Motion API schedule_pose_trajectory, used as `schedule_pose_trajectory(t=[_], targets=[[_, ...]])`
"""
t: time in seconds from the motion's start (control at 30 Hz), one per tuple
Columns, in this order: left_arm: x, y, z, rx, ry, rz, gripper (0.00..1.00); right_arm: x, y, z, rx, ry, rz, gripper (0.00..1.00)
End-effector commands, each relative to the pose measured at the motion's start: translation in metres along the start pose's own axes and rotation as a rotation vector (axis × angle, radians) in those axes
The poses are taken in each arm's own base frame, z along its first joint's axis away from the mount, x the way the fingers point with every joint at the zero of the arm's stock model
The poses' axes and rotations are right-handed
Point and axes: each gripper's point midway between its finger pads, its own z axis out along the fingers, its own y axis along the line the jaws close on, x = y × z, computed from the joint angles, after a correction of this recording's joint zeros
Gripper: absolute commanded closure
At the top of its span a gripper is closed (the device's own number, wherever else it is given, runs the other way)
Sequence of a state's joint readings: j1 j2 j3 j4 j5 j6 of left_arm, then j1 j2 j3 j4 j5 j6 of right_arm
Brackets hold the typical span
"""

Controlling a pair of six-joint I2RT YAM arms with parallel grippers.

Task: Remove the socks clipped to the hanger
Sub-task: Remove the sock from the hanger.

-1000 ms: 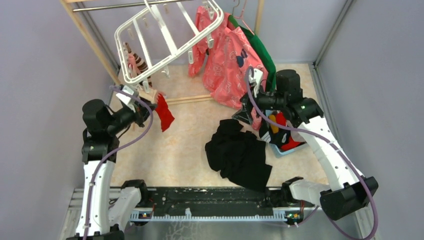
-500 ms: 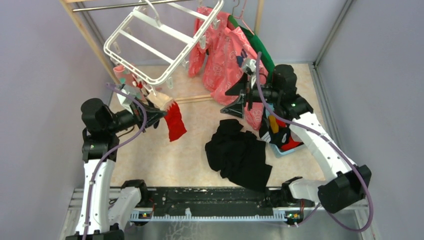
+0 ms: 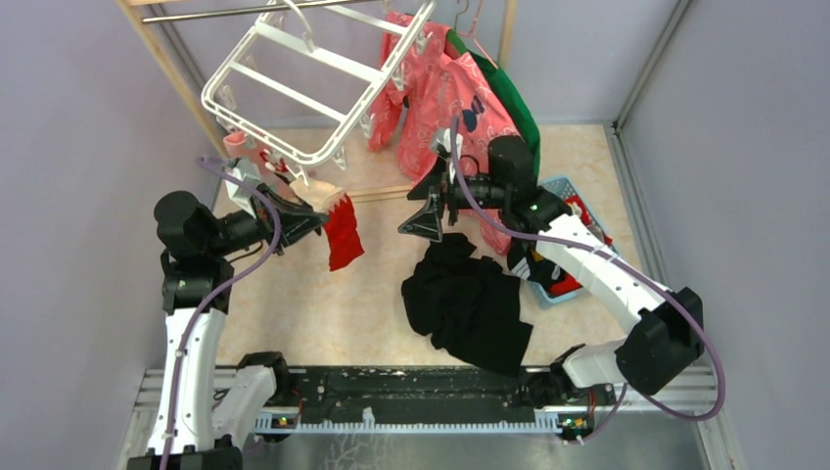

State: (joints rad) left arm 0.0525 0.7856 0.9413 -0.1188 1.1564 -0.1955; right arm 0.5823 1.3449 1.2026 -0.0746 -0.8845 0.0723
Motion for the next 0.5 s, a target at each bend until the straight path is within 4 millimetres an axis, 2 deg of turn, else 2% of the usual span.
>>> schedule_pose_trajectory(t=[0.0, 0.27, 0.47], targets=[[-0.006, -0.004, 0.002, 0.036, -0.022, -0.006, 1.00, -0.018, 0.007, 0.011, 0.013, -0.064, -0.082, 0.07], [-0.006, 0.000, 0.006, 0.061, -0.041, -0.092, 1.00, -0.003, 0.025, 0.045, -0.060, -0.034, -0.049, 0.11], [-0.009, -0.002, 0.007, 0.063, -0.052, -0.117, 1.00, -0.017, 0.037, 0.064, -0.146, -0.094, 0.010, 0.13]])
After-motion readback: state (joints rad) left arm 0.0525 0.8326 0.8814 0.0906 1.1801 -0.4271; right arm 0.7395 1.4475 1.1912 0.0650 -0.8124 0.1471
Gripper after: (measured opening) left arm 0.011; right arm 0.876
